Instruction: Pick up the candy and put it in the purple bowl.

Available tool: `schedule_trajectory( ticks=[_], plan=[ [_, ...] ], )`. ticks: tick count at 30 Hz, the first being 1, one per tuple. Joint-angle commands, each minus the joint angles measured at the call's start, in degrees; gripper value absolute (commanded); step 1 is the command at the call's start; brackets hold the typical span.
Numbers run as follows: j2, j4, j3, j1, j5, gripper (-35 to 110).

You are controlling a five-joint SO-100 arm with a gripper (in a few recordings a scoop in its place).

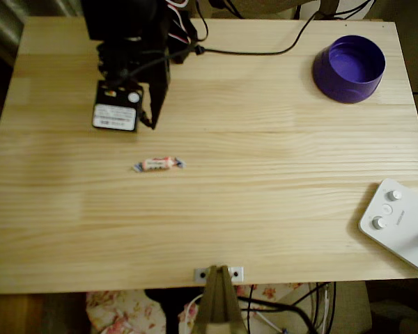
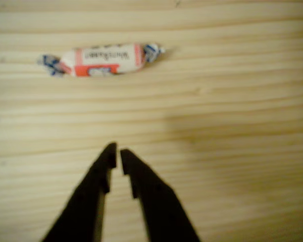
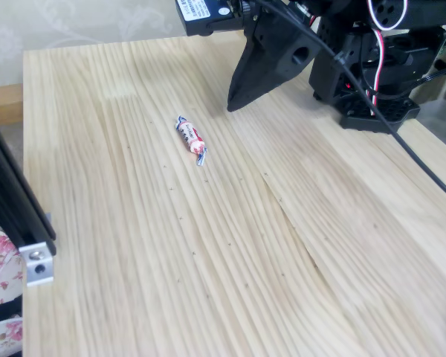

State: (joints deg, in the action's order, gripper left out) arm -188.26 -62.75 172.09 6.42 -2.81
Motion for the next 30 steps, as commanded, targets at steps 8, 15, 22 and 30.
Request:
schedule_trajectory(
  ticks=[8, 15, 22, 30],
  plan=[
    [-0.8, -0.2, -0.2, 1.5, -0.8, -1],
    [-0.8, -0.2, -0.2, 1.1, -0.4, -1],
    [-0.8, -0.2, -0.2, 1.1, -0.4, -1],
    [-0.8, -0.2, -0.2, 0.9, -0.3, -1]
  ],
)
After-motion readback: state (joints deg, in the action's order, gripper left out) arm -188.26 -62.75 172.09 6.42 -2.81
